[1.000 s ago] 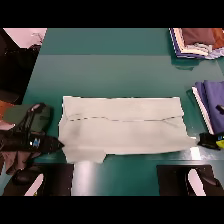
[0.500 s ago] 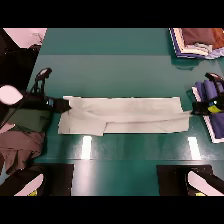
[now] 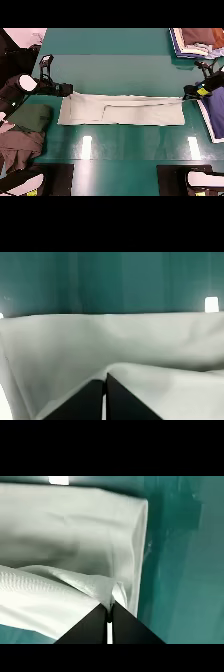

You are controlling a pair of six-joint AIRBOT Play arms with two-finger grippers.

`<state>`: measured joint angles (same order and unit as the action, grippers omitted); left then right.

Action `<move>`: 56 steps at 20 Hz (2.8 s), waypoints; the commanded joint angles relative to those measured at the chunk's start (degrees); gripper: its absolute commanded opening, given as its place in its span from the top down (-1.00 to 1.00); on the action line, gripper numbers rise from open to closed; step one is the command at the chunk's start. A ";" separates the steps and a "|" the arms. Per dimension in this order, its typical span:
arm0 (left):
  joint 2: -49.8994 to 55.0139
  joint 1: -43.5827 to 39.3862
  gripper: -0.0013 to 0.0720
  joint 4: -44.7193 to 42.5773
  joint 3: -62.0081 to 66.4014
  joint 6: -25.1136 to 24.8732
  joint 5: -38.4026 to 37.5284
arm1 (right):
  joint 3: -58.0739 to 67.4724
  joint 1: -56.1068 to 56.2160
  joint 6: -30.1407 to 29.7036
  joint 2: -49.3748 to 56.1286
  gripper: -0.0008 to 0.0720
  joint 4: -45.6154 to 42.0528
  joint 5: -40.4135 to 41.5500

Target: Fold the shirts.

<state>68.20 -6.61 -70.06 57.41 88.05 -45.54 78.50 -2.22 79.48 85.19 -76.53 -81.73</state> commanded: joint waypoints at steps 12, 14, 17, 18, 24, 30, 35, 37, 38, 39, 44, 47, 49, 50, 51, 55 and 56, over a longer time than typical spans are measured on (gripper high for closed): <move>0.63 -0.02 0.86 1.38 4.44 -1.49 -11.06 | -10.27 -17.09 -11.15 0.74 -0.24 17.09 -3.41; 0.85 -0.07 0.86 4.09 4.44 -1.51 -11.61 | -14.99 -20.15 -11.78 1.20 -0.92 18.80 -1.92; 0.85 -0.07 0.86 6.84 4.26 -1.51 -11.58 | -20.28 -22.43 -18.08 4.20 -0.86 27.96 -1.49; 0.85 -0.07 0.86 6.88 4.24 -1.51 -11.65 | -21.22 -22.38 -18.40 5.25 -0.85 29.94 -1.11; 1.18 -0.07 0.89 8.85 4.26 -1.51 -12.09 | -20.17 -16.63 -19.61 9.09 -0.54 33.92 0.04; 6.80 -4.79 0.89 14.75 6.43 -4.52 -10.80 | -15.45 -12.24 -20.57 7.63 0.94 34.03 -2.12; 18.62 -15.67 0.89 14.78 17.49 -4.46 -10.12 | -11.37 -11.65 -14.93 -2.64 0.95 35.04 -4.87; 24.55 -20.17 0.89 14.82 22.75 -4.42 -10.25 | -7.76 -10.54 -10.93 -6.97 0.95 34.95 -5.07; 27.39 -22.47 0.89 14.82 25.22 -4.42 -10.27 | -5.31 -9.51 -9.33 -8.70 0.95 35.01 -5.70; 29.70 -24.48 0.89 14.82 27.23 -4.42 -10.14 | -2.89 -8.17 -8.04 -9.90 0.95 34.99 -6.01; 38.69 -31.76 0.89 15.34 35.65 -3.82 -9.33 | 9.46 1.75 -2.80 -11.04 0.95 34.93 -6.97; 40.57 -33.81 0.89 16.57 36.35 -3.82 -7.37 | 15.39 7.02 -0.96 -9.86 0.95 34.91 -6.82; 40.83 -33.94 0.89 17.20 36.37 -3.85 -6.36 | 19.06 10.34 -0.81 -8.31 0.95 34.86 -7.04; 40.83 -33.81 0.89 17.33 36.39 -3.87 -6.38 | 20.39 11.58 -0.81 -7.58 0.95 34.80 -7.04; 40.79 -33.59 0.89 17.33 36.39 -3.91 -6.84 | 21.53 12.61 -0.81 -6.88 0.95 34.75 -6.99; 39.65 -30.91 0.89 16.52 36.39 -4.02 -12.09 | 24.68 15.28 -0.85 -4.66 0.95 34.75 -7.02; 38.66 -30.03 0.89 15.74 36.37 -4.02 -12.55 | 24.74 15.72 -0.87 -4.50 0.95 34.77 -6.82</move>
<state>107.98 -38.26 -53.28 93.65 84.14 -55.51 101.25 11.44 78.39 79.50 -41.71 -88.73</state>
